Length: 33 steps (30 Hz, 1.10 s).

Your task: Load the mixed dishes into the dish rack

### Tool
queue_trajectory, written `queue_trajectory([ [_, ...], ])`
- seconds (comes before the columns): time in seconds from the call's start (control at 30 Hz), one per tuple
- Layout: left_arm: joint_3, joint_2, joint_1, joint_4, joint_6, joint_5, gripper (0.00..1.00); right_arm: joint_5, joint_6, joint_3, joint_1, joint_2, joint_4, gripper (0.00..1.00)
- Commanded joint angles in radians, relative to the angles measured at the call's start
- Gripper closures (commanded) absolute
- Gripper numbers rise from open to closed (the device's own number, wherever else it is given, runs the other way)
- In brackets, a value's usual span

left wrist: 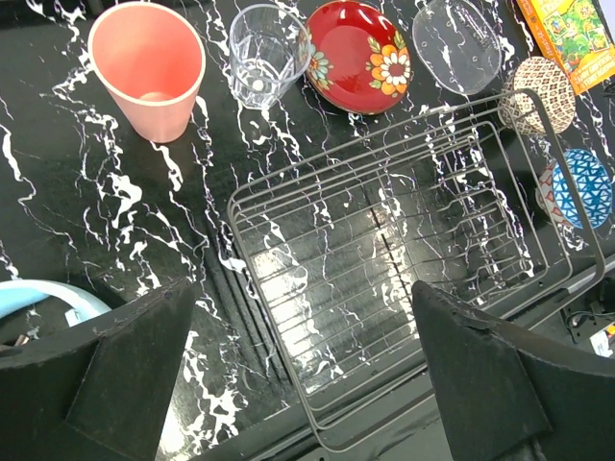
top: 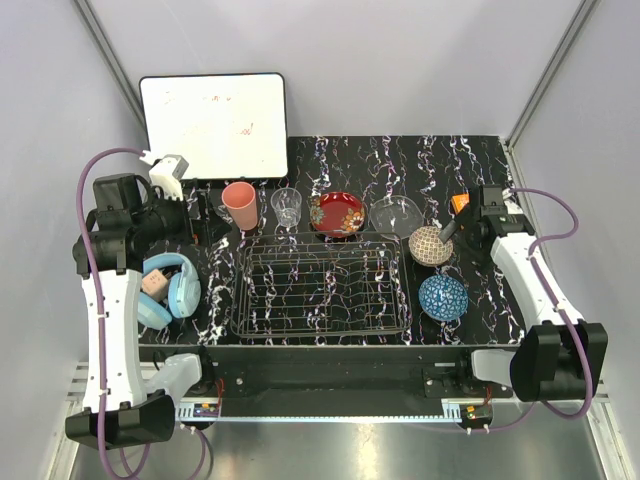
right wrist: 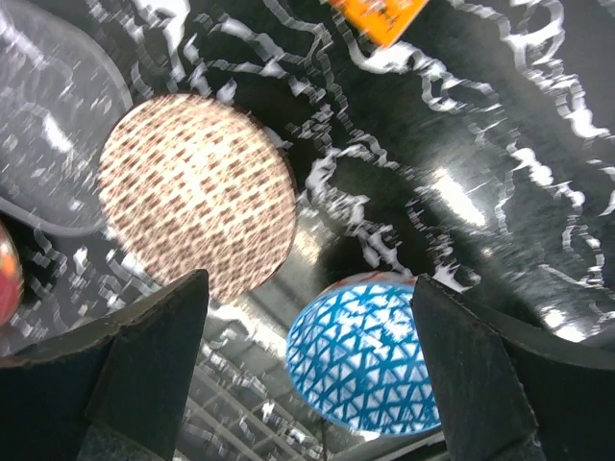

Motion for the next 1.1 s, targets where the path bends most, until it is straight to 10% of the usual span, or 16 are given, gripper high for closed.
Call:
queue_trajectory([
  [0.0,0.037,-0.008,0.001,0.009,-0.044,0.020,0.01,0.121,0.017,0.001,-0.003,0.035,0.032,0.07],
  [0.87,-0.012,-0.055,0.003,0.039,-0.073,-0.007,0.01,-0.006,-0.038,-0.155,-0.003,0.251,0.411,0.32],
  [1.07,-0.024,-0.071,0.000,0.039,-0.062,-0.010,0.01,-0.013,-0.039,-0.169,-0.002,0.271,0.434,0.62],
])
